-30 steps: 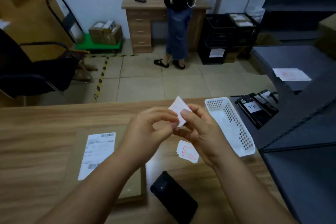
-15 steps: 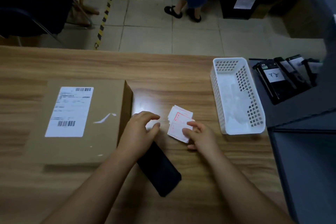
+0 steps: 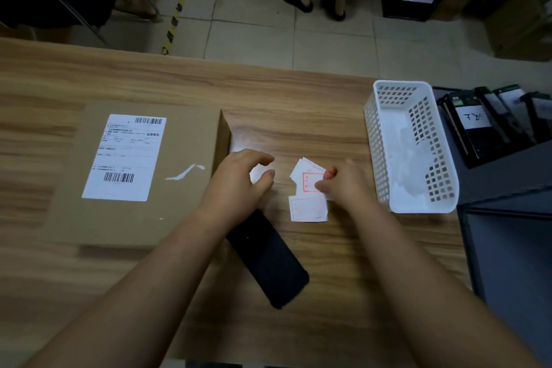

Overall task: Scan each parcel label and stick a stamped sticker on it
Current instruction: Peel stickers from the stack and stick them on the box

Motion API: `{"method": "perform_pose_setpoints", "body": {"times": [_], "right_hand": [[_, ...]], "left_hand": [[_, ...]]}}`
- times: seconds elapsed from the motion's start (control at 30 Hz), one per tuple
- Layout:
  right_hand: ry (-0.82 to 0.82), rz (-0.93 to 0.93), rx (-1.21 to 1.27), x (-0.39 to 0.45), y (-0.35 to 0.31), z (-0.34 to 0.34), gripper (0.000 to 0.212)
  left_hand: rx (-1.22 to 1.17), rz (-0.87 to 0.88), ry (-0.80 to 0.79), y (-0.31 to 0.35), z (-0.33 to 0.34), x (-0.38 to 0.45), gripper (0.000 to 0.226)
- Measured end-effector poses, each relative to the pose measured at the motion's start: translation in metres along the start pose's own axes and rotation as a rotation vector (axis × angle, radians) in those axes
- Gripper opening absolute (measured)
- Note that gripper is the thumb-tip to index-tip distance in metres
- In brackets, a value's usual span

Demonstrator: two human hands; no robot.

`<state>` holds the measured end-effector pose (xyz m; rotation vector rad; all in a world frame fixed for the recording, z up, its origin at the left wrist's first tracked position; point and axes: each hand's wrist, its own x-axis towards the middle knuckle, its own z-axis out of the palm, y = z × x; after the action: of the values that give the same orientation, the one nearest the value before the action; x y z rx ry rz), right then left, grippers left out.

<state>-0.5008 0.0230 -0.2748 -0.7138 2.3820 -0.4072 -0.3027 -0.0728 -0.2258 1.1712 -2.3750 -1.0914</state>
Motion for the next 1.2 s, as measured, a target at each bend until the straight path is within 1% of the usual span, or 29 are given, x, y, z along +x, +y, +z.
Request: {"method": "perform_pose_setpoints", "body": {"times": [0.1,0.2,0.27,0.33,0.4,0.47,0.53,0.63,0.7,0.73,0.8,0.83,0.97,1.1,1.13,1.17,1.2], "right_hand": [[0.028,0.048,0.147,0.004,0.003,-0.008,0.018],[0.042,-0.002,0.258,-0.002,-0.001,-0.02,0.018],[-0.015,-0.03,0.254,-0.008,-0.009,-0.029,0.019],[-0.082,-0.041,0.185,-0.017,-0.018,-0.043,0.015],[-0.146,-0.07,0.279,-0.032,-0.032,-0.064,0.011],[-0.25,-0.123,0.485,-0.054,-0.053,-0.089,0.012],[-0.317,-0.223,0.61,-0.081,-0.081,-0.114,0.013],[-0.287,-0.386,0.703,-0.122,-0.121,-0.144,0.013],[-0.286,-0.421,0.838,-0.143,-0.138,-0.155,0.017],[-0.3,-0.428,0.918,-0.153,-0.146,-0.159,0.022],[-0.343,-0.416,1.035,-0.164,-0.151,-0.162,0.032],[-0.356,-0.415,1.06,-0.169,-0.155,-0.163,0.033],[-0.39,-0.436,1.078,-0.184,-0.167,-0.164,0.022],[-0.36,-0.457,1.097,-0.195,-0.179,-0.168,0.016],[-0.347,-0.462,1.113,-0.197,-0.181,-0.169,0.011],[-0.324,-0.466,1.125,-0.198,-0.182,-0.17,0.006],[-0.288,-0.467,1.128,-0.199,-0.184,-0.171,0.004]], "left_hand": [[-0.027,0.001,0.017,0.0,-0.007,0.001,0.022],[-0.048,-0.009,0.015,0.001,-0.013,0.0,0.022],[-0.053,-0.01,0.008,0.004,-0.018,-0.001,0.022],[-0.052,-0.003,0.002,0.008,-0.025,-0.003,0.021],[-0.082,-0.01,0.007,0.015,-0.036,-0.004,0.021],[-0.181,-0.044,0.014,0.029,-0.051,-0.006,0.021],[-0.34,-0.076,0.005,0.049,-0.071,-0.007,0.031],[-0.588,-0.077,-0.019,0.085,-0.108,-0.014,0.043],[-0.708,-0.063,0.028,0.101,-0.13,-0.018,0.044],[-0.73,-0.054,0.075,0.108,-0.144,-0.02,0.043],[-0.741,-0.052,0.143,0.119,-0.162,-0.022,0.039],[-0.743,-0.044,0.169,0.124,-0.174,-0.025,0.039],[-0.739,-0.003,0.221,0.139,-0.207,-0.037,0.038],[-0.703,0.005,0.24,0.149,-0.224,-0.043,0.045],[-0.66,0.019,0.267,0.15,-0.226,-0.044,0.049],[-0.555,0.065,0.328,0.149,-0.228,-0.045,0.053],[-0.389,0.151,0.421,0.149,-0.229,-0.046,0.054]]}}
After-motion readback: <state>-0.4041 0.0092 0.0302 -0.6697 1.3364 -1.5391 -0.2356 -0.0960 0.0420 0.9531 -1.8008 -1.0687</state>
